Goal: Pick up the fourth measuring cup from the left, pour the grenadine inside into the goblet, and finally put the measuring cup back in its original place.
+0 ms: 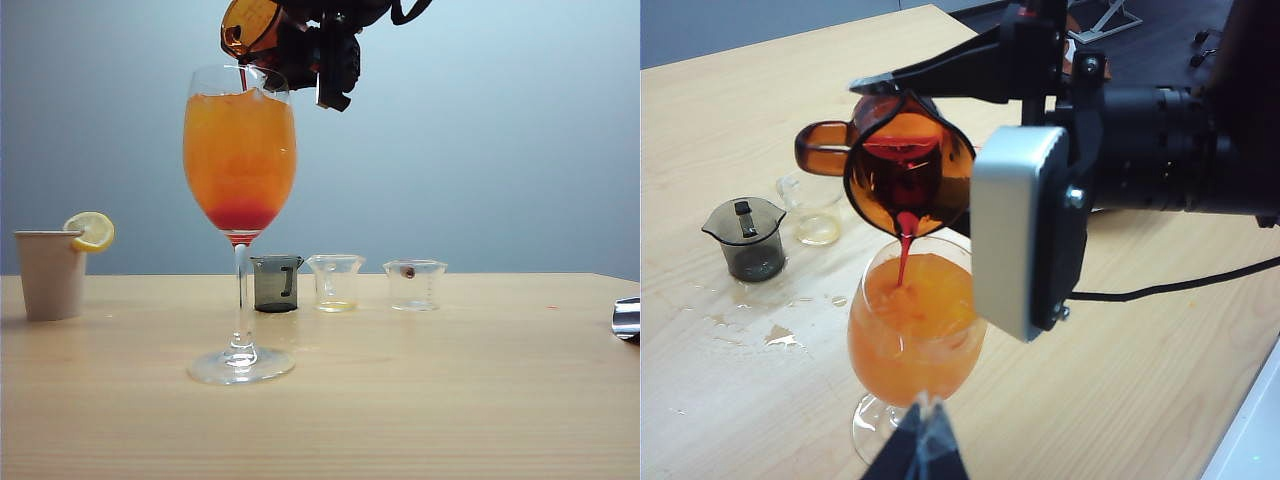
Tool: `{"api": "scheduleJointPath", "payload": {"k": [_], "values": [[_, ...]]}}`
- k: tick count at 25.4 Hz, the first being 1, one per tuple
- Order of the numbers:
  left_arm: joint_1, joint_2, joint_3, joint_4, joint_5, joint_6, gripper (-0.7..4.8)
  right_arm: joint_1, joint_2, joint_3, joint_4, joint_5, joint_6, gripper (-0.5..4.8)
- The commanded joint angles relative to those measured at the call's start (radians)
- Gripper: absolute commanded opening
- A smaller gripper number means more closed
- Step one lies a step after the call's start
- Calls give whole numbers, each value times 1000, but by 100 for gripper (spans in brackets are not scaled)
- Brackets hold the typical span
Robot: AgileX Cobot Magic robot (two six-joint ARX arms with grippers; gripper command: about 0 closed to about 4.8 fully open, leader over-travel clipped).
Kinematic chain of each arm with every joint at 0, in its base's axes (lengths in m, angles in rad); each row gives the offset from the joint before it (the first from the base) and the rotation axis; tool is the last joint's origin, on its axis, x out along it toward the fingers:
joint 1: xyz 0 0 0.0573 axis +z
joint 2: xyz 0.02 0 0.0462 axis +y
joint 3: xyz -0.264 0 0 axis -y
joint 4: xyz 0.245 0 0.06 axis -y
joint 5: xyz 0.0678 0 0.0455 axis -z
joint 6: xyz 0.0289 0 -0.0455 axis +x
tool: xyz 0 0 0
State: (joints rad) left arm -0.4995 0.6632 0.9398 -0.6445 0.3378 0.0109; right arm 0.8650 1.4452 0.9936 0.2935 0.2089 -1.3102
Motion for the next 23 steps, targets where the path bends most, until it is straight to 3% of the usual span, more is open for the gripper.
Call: {"api": "scheduleJointPath", "payload": {"k": [1,23], "values": [[0,-1,6,9,4,8,-6,2,-8,8,34,-2,-15,18],[0,-1,6,9,8,9,-6,2,-7,8,59,-2,-105,18]]}}
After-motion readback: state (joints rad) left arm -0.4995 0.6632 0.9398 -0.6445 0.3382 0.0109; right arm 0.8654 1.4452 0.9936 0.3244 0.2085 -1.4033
